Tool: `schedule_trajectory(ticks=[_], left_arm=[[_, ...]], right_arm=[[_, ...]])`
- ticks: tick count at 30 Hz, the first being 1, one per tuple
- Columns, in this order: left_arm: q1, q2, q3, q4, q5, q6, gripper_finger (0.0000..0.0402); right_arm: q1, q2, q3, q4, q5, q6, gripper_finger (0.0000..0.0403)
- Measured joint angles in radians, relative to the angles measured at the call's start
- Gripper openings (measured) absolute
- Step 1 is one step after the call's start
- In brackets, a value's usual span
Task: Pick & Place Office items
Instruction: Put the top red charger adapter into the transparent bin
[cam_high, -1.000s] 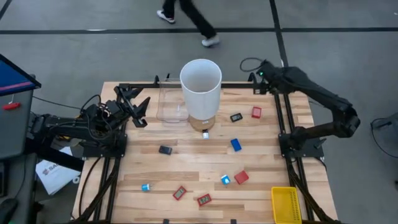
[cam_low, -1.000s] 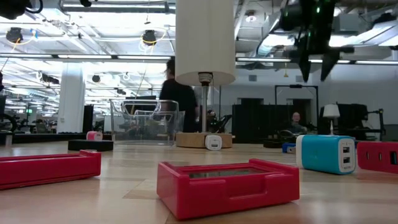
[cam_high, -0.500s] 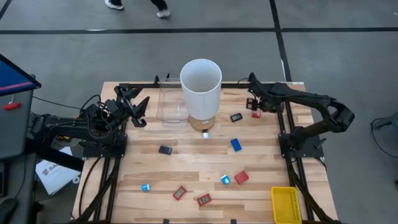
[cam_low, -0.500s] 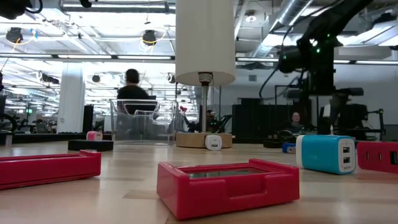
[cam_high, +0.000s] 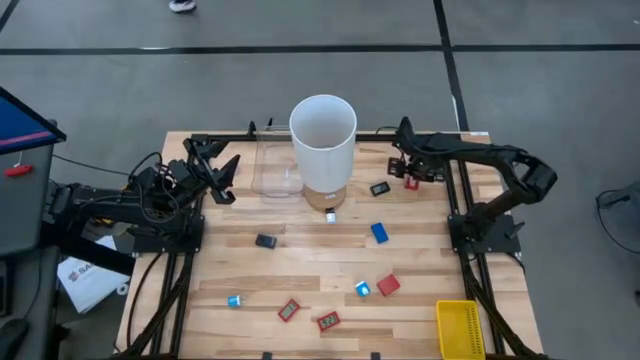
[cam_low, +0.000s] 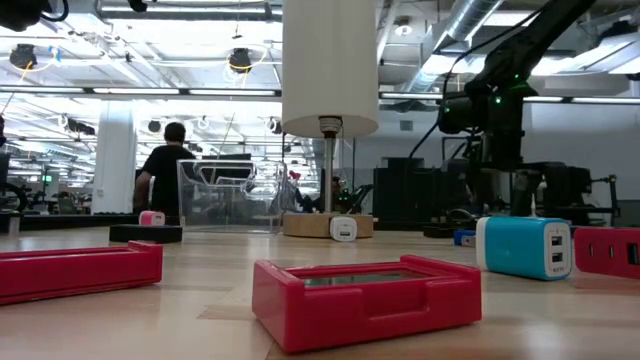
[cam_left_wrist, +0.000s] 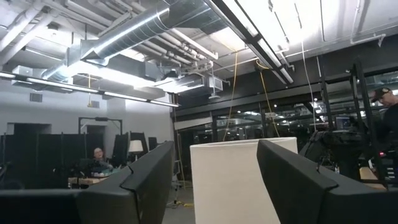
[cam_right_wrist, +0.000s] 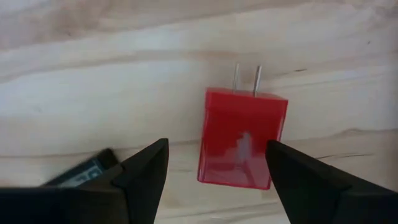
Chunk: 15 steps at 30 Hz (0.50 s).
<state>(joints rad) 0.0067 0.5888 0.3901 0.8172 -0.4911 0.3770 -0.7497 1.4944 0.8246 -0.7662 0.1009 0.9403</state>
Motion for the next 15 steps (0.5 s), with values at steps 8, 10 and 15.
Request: schedule_trajectory(ticks=[8, 10, 15], left_arm=[[-0.001, 0.000, 0.000, -0.001, 0.000, 0.000, 0.0228], [-0.001, 0.000, 0.000, -0.001, 0.002, 0.000, 0.0228], [-0.001, 0.000, 0.000, -0.002, 0.016, -0.019, 0.0228]], right_arm=[[-0.025, -0.011, 0.001, -0.022, 0.001, -0.024, 0.0262], [-0.025, -0.009, 0.000, -0.037, 0.001, -0.024, 0.0262], [-0.025, 0.000, 0.000, -0.033, 0.000, -0.020, 0.0262]])
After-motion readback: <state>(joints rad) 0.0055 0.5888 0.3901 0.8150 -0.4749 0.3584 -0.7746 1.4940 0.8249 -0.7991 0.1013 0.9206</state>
